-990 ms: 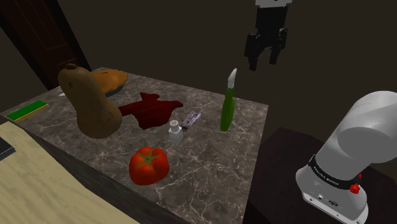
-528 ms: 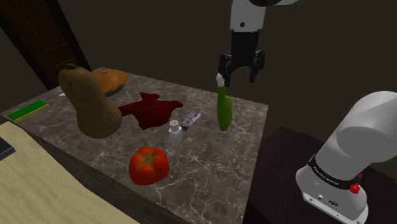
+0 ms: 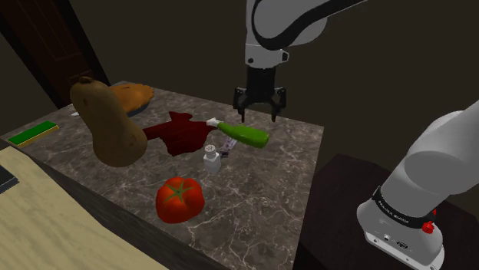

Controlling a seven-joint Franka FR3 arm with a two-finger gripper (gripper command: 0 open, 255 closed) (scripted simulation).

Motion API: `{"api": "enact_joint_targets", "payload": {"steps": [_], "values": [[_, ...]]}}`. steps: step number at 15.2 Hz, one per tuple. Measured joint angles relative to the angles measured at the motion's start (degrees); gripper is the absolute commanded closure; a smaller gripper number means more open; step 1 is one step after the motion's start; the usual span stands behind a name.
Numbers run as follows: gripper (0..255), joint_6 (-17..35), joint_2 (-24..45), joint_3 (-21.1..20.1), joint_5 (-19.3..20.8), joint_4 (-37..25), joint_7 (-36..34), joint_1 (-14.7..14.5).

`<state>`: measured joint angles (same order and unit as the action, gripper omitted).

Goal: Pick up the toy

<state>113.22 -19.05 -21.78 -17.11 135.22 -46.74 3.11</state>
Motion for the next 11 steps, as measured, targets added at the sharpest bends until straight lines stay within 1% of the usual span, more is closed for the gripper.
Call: {"api": "enact_joint_targets", "payload": {"steps": [4,6,9,11], "values": [[0,6.69,8.24,-2.77,0.5,-2.54,-8.77,1.09],[0,9.55,13.69,-3.75,1.94,-5.56,-13.54,1.64],[0,14.2,20.05,-4.66,3.74,-7.88,-20.47,1.45],[0,15.9,22.14,-4.68,4.41,-8.39,-22.07,1.35]]}}
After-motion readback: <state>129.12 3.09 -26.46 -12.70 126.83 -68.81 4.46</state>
